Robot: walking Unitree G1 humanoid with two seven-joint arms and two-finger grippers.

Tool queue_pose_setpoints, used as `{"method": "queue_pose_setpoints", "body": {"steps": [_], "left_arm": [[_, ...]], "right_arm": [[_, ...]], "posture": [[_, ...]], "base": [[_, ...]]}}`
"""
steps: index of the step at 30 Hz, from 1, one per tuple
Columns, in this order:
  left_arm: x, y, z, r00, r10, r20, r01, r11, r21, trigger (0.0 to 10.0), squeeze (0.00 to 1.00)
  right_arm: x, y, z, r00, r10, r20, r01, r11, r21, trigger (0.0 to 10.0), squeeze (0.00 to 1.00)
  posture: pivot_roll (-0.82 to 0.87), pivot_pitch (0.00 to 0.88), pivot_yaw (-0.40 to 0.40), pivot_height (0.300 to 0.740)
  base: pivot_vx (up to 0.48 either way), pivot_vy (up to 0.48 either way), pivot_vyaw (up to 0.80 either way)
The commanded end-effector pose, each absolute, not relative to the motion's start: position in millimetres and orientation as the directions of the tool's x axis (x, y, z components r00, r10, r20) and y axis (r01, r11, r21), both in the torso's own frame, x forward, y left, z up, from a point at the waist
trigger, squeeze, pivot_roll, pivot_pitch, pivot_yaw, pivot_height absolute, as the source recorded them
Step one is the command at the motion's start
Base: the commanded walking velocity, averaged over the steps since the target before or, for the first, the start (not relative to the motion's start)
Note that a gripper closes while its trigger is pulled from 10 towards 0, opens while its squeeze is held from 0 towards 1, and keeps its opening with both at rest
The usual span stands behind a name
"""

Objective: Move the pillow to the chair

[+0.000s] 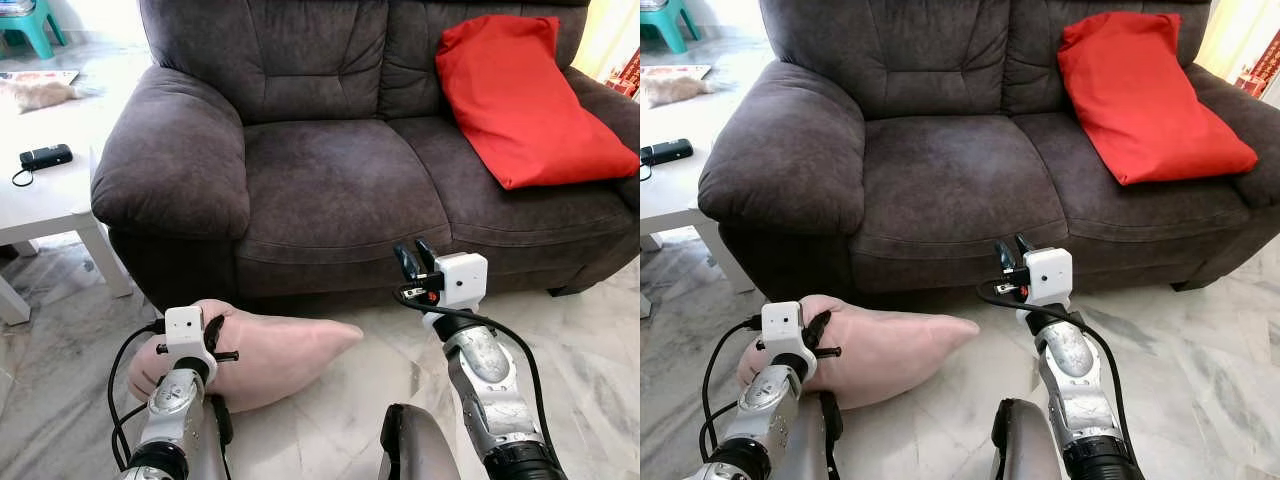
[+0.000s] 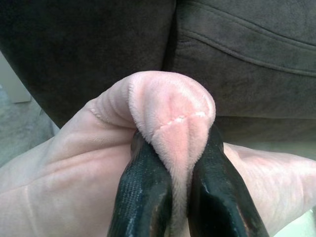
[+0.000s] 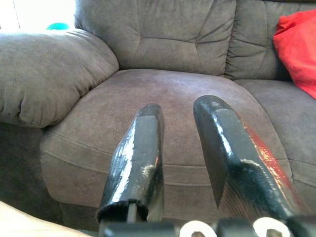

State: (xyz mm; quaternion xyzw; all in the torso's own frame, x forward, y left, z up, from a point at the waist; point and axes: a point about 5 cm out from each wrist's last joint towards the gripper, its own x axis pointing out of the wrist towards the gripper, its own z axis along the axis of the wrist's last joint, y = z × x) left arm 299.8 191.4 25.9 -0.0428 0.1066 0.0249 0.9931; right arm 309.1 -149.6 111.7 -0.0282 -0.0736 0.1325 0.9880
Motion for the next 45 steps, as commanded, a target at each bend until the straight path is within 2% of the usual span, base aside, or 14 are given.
{"method": "queue_pose_setpoints", "body": {"steps": [1, 29, 45], "left_arm": [[312.1, 190.6, 46.3, 0.993, 0.027, -0.115, -0.034, 0.997, -0.063, 10.0, 0.00], [315.2, 191.1, 49.6, 0.994, 0.019, -0.109, -0.025, 0.998, -0.053, 10.0, 0.00], [316.0, 190.9, 49.9, 0.994, 0.016, -0.112, -0.021, 0.998, -0.051, 10.0, 0.00]], "right_arm": [[310.2, -150.7, 114.9, 0.954, 0.259, 0.150, -0.250, 0.965, -0.074, 10.0, 0.00], [311.7, -149.7, 113.4, 0.957, 0.252, 0.145, -0.245, 0.967, -0.067, 10.0, 0.00], [312.5, -149.7, 114.5, 0.956, 0.250, 0.153, -0.242, 0.968, -0.064, 10.0, 0.00]], "posture": [[-0.03, 0.002, -0.062, 0.499], [-0.02, 0.000, -0.053, 0.499], [-0.02, 0.000, -0.051, 0.574]], "base": [[0.000, 0.000, 0.00], [0.000, 0.000, 0.00], [0.000, 0.000, 0.00]]}}
